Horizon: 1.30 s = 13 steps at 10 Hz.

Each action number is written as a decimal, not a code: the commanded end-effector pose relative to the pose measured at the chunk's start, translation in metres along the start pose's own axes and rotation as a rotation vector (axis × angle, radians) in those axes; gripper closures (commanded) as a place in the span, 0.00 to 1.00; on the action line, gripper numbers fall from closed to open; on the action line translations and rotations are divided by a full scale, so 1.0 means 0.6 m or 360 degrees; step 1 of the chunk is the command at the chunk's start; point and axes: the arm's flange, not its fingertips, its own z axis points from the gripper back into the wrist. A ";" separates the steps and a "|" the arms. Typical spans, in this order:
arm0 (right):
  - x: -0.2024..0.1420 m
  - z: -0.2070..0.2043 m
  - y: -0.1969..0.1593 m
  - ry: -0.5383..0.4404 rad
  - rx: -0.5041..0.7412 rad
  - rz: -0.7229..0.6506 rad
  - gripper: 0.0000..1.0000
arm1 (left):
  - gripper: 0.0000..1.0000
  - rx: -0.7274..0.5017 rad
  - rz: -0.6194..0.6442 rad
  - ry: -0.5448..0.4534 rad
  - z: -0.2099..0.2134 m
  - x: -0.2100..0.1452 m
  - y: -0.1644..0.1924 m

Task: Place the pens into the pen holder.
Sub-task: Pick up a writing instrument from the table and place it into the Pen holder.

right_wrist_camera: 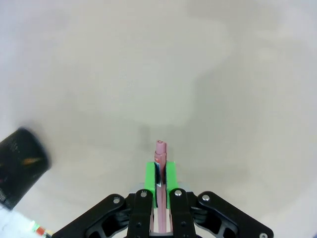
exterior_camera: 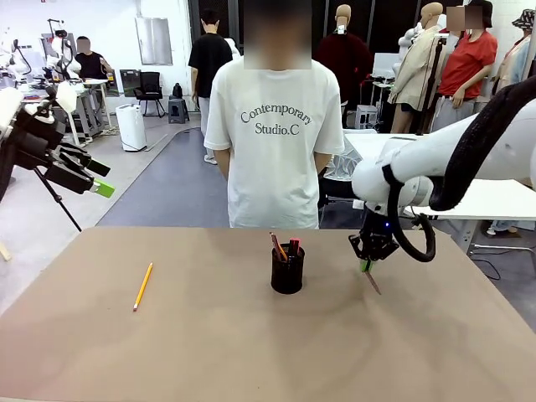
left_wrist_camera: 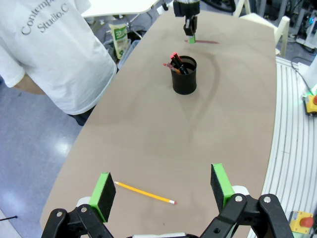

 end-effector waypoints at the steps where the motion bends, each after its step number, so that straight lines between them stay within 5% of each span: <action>1: 0.001 0.063 -0.028 0.0081 0.0430 0.0104 1.00 | 0.00 -0.0004 0.0005 0.0005 0.003 -0.001 0.002; 4: -0.018 0.160 -0.054 -0.0062 0.0880 0.0373 1.00 | 0.00 -0.0004 0.0005 0.0005 0.003 -0.001 0.002; 9: -0.063 0.280 -0.069 -0.0891 0.1254 0.0817 1.00 | 0.00 -0.0004 0.0005 0.0005 0.003 -0.001 0.002; 12: -0.102 0.314 -0.060 -0.1607 0.1544 0.0744 1.00 | 0.00 -0.0004 0.0005 0.0005 0.003 -0.001 0.002; 13: -0.119 0.313 -0.061 -0.1647 0.1515 0.0804 1.00 | 0.00 -0.0004 0.0005 0.0005 0.003 -0.001 0.002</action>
